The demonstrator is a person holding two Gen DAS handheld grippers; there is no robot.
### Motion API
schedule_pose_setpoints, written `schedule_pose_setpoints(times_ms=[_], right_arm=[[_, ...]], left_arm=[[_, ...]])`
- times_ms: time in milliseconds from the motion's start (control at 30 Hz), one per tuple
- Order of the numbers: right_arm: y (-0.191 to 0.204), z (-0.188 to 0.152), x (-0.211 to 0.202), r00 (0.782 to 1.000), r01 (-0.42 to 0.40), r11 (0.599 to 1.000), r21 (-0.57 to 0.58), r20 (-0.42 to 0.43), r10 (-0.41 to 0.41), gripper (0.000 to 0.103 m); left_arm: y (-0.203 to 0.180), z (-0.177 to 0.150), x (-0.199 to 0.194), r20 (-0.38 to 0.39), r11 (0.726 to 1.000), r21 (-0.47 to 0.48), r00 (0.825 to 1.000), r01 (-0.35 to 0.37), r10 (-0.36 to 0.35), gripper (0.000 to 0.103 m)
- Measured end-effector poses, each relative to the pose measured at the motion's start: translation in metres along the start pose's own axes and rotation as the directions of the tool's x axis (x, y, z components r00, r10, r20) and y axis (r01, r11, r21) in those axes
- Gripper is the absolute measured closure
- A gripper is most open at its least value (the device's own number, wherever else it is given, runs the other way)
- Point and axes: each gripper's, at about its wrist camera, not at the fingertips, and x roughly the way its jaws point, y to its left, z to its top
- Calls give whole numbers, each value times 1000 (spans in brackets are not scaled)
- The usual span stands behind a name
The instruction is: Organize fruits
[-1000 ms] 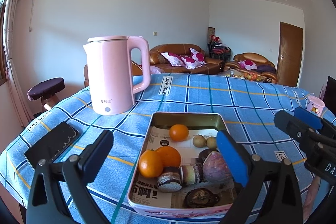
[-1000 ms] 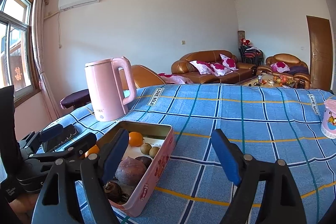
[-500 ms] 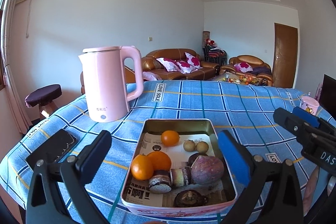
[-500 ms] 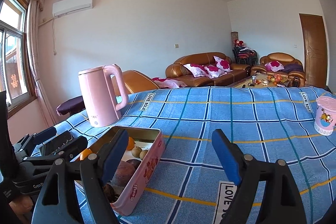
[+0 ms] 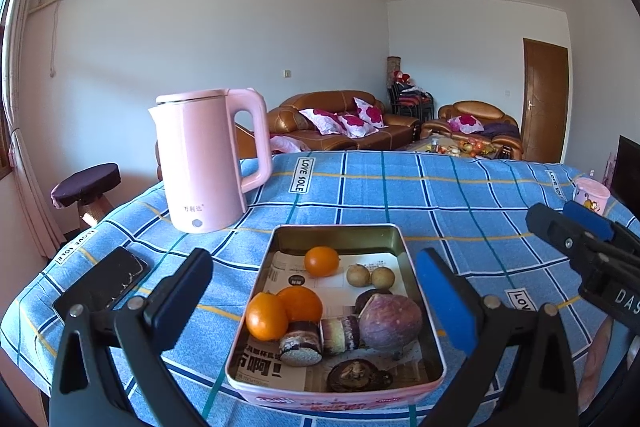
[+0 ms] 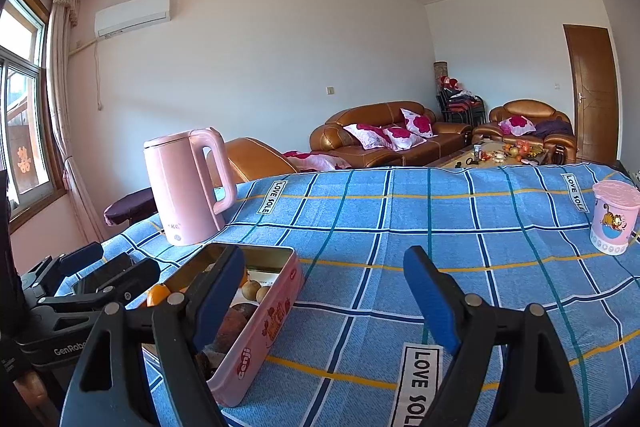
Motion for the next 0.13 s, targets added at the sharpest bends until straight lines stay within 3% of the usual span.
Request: schedule_pose_setpoints(times_ms=[133], right_arm=[[-4, 0, -2, 1000, 5, 1000, -4, -4, -5, 20]], left_arm=[[-2, 0, -2, 6, 1000, 6, 1000, 2, -2, 0]])
